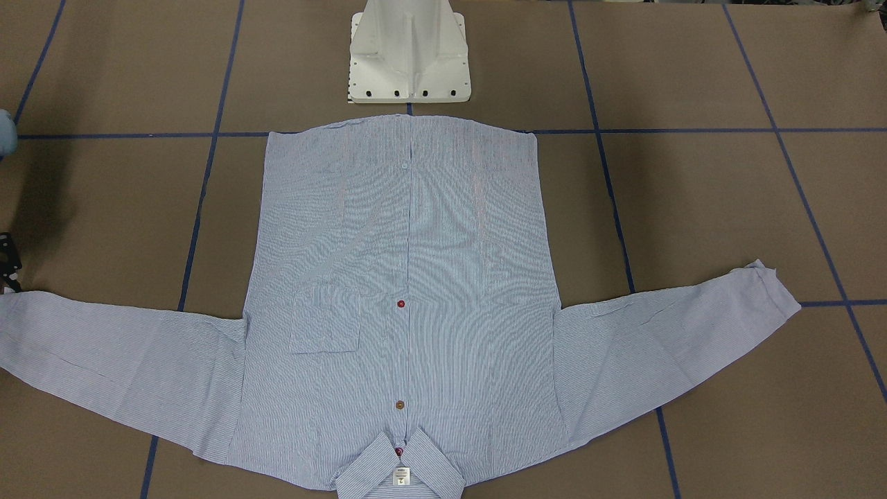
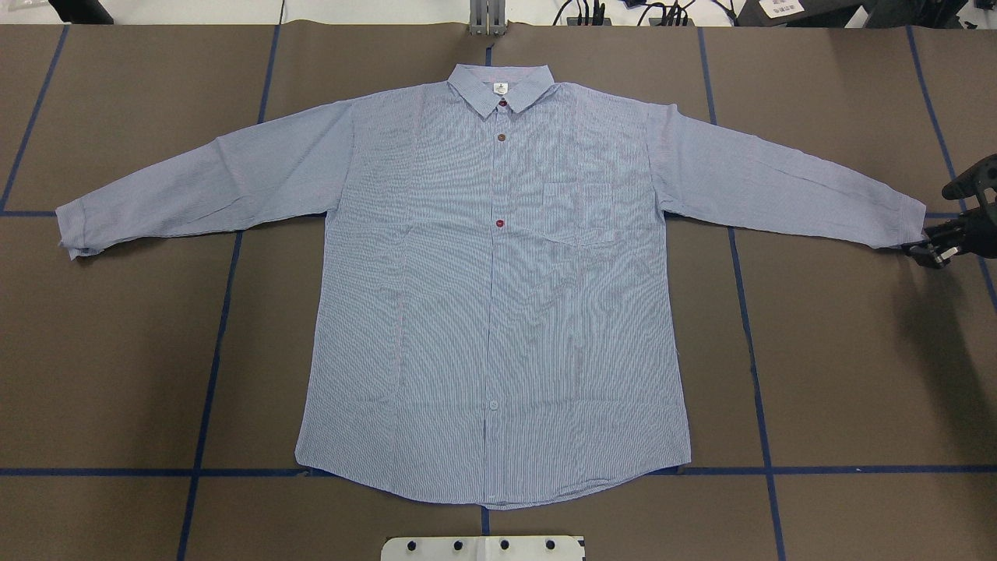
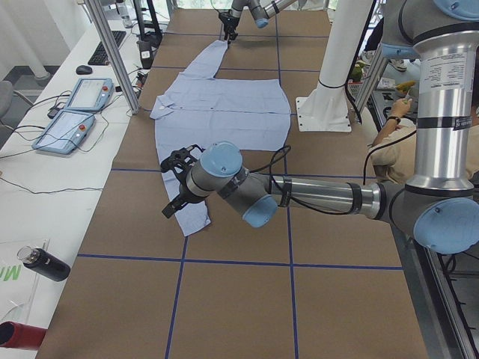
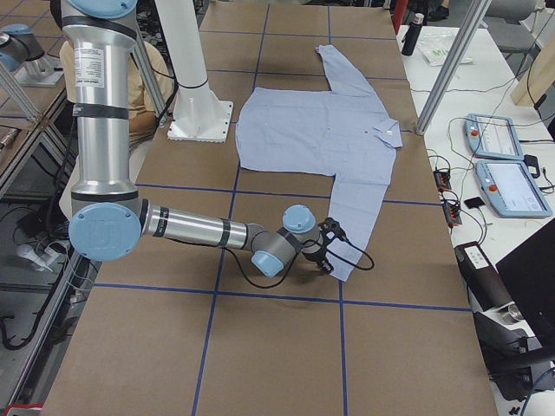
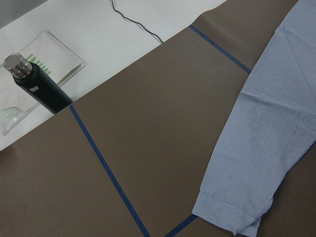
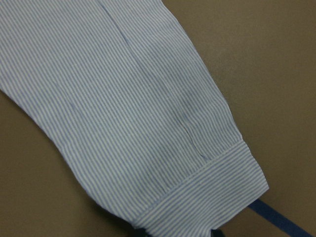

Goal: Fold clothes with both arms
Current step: 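Grasp the sleeve cuff with the right gripper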

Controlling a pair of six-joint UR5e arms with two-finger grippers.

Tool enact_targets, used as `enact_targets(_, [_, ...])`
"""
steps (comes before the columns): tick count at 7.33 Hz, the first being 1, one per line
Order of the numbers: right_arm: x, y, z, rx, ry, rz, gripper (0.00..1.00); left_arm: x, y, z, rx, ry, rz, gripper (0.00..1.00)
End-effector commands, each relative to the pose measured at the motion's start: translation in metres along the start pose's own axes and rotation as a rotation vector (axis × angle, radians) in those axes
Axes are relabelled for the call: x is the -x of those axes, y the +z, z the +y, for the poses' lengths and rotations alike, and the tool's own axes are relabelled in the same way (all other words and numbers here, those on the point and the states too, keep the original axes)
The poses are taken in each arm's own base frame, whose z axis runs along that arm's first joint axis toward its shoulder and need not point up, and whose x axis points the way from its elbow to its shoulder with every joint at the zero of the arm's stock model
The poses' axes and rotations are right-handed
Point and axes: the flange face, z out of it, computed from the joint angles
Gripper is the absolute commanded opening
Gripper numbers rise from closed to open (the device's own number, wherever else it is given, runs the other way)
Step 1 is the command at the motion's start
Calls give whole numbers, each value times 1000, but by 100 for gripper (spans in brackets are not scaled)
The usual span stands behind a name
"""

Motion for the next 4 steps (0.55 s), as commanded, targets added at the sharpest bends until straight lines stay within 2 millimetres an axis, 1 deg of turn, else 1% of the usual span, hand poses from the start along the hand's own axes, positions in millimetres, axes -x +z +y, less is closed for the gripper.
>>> enact_targets(1, [1,1,2,5,-1,-2,21,0,0,0,0,0,0,100])
enact_targets(2, [0,1,5,9,1,-1,6,0,0,0,0,0,0,100])
enact_targets(3, [-1,2,11,17,6,0,0,0,0,0,0,0,0,100])
enact_targets(4, [-1,2,13,22,14,-8,0,0,0,0,0,0,0,100])
